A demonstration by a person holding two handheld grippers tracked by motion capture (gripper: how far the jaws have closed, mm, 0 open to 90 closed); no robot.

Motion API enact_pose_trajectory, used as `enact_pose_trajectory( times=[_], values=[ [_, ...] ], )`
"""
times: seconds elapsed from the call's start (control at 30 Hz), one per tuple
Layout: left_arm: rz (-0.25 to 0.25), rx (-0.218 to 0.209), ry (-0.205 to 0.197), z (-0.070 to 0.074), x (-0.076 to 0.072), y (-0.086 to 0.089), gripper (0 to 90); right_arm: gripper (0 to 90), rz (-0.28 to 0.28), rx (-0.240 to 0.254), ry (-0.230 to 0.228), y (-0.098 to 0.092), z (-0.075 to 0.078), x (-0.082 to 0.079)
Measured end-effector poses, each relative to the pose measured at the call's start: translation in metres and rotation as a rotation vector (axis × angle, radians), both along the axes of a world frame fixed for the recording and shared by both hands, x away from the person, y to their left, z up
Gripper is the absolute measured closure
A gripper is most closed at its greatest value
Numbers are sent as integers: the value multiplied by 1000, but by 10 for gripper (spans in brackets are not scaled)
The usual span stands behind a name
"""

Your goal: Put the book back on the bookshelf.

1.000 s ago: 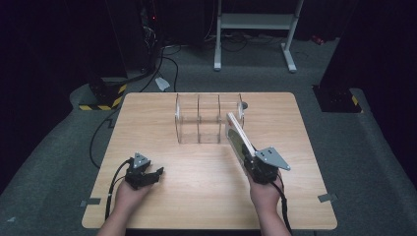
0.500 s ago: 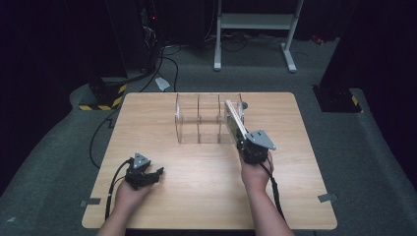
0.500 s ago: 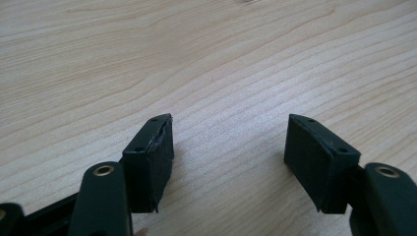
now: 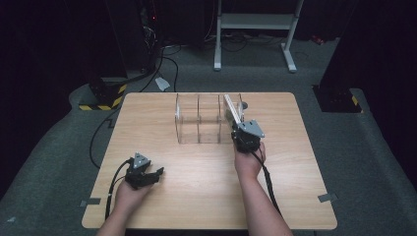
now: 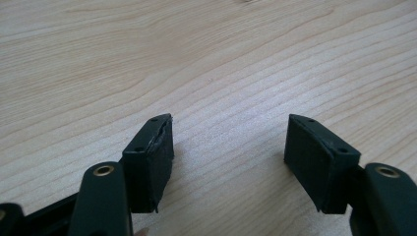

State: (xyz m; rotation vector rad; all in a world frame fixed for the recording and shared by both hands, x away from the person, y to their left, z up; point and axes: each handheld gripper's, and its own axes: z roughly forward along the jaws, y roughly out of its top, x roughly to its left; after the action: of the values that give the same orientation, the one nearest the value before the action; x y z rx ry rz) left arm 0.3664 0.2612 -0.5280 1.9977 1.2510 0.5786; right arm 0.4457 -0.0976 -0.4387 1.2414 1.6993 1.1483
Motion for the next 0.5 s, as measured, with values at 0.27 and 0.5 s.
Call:
enact_pose_trajectory(
  times=[0.27, 0.5],
  values=[
    [2, -3, -2, 0, 0, 0, 355, 755, -14, -25, 16, 4, -8, 6],
    [0, -1, -2, 0, 0, 0, 355, 755, -24, -27, 24, 5, -11, 8]
  ],
)
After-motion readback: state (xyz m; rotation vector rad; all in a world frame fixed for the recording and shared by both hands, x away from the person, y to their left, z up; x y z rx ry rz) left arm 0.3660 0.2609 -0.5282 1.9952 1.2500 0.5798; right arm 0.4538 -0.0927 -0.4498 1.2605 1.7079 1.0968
